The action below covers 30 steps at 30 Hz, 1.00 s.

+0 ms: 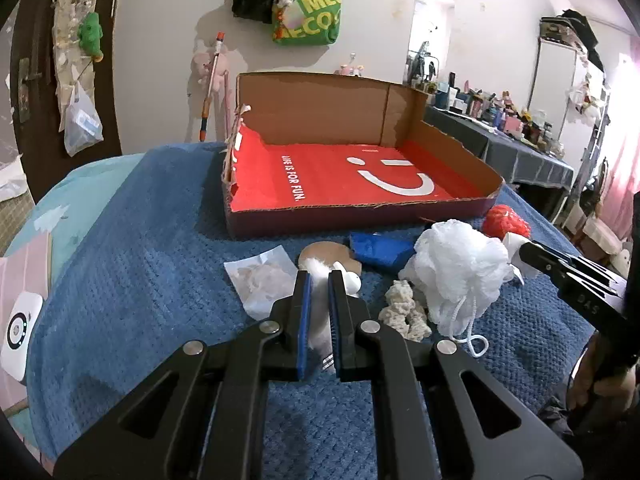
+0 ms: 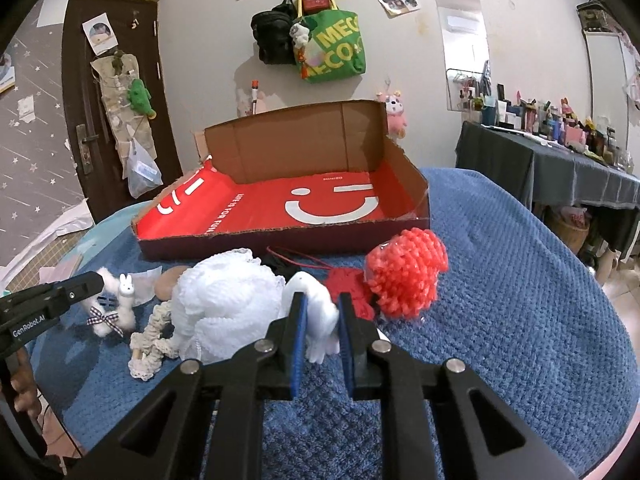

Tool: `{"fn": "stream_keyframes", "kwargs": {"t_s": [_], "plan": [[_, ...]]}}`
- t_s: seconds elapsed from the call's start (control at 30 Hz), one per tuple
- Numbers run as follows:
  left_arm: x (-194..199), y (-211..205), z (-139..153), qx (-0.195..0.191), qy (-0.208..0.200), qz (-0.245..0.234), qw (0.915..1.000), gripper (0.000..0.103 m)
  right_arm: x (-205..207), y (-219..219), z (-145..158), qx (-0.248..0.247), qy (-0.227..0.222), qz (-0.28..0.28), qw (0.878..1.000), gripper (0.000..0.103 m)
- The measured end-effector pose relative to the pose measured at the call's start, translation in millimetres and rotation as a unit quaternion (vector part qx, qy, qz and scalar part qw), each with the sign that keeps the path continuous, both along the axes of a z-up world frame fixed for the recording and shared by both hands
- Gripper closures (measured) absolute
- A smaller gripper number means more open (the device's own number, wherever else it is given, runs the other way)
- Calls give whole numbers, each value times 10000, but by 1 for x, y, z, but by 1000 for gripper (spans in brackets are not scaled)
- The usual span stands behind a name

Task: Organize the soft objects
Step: 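Carry both held plushes up and over into the red-lined box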

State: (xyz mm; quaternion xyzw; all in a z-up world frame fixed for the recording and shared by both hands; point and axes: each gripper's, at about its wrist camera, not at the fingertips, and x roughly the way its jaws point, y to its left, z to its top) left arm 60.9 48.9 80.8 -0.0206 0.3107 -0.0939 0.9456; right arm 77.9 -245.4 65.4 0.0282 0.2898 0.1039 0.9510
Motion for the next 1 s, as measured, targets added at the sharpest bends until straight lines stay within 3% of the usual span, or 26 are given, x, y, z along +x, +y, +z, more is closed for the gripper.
{"fn": "stream_keyframes", "kwargs": {"t_s": [0.37,0.6,0.83,1.0], "plan": [[6,-6,20,52,-366,-67,9993,95,3,1,11,-100,-222,43,9997,86],[47,-9,42,29,-639,-111,9979,95,35,6,35,-234,-478,216,9983,86],[108,-14,44,-33,-503,-270,9984,95,108,8,38,-405,-144,309,9986,86],[143,-19,35,33,-220,-336,9992,95,155,11,23,-630,435,333,9965,86]]}}
